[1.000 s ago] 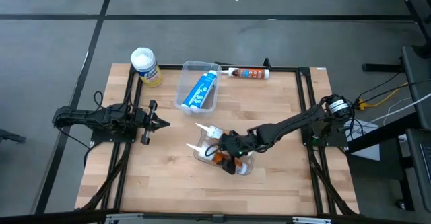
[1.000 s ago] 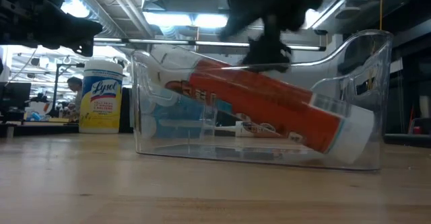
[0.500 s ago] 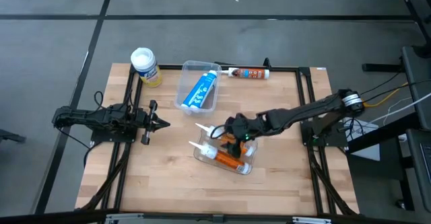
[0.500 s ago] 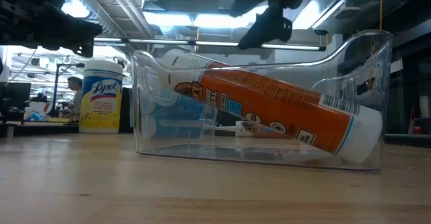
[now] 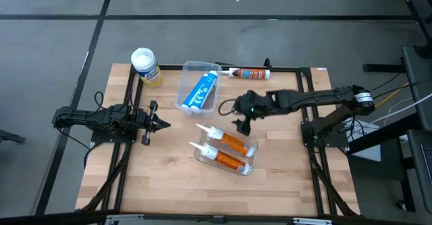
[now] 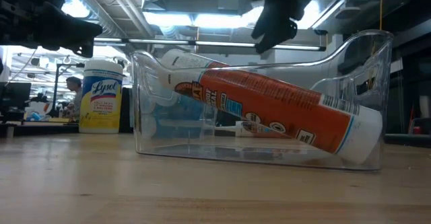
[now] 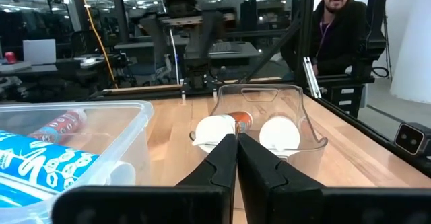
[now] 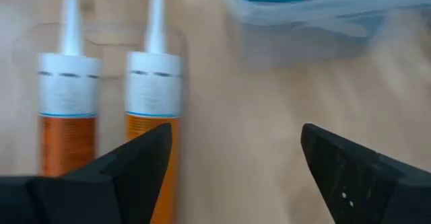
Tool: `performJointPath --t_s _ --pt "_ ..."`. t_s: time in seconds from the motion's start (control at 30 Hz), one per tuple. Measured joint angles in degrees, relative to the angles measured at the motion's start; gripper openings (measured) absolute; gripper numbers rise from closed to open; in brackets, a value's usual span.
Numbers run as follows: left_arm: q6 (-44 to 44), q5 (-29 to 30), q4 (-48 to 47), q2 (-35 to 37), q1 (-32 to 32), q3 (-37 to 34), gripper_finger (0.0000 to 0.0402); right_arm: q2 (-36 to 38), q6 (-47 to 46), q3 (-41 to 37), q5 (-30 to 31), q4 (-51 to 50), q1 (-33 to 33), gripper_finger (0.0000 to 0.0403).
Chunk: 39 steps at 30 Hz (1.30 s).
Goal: Pick & place silicon tubes, Sealant and Lysol wipes
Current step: Put the orange sealant into the bottom transparent bin
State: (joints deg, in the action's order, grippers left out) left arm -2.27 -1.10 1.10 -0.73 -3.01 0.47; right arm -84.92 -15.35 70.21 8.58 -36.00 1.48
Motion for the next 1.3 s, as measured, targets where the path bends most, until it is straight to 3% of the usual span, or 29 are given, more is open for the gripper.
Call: performJointPath --t_s 0.57,1.0,1.3 --pt "0.0 0.0 0.0 0.0 0.0 0.0 0.0008 0.9 26.1 -0.1 0.0 0.5 -15.3 0.033" --pt "0.0 0.0 0.0 0.0 0.0 0.0 0.001 0.5 35.1 -0.4 -0.1 2.1 -26.2 0.033" --pt "0.0 0.0 0.0 0.0 0.0 0.0 0.0008 -5.2 41.3 -0.4 -0.6 5.0 -33.8 0.033"
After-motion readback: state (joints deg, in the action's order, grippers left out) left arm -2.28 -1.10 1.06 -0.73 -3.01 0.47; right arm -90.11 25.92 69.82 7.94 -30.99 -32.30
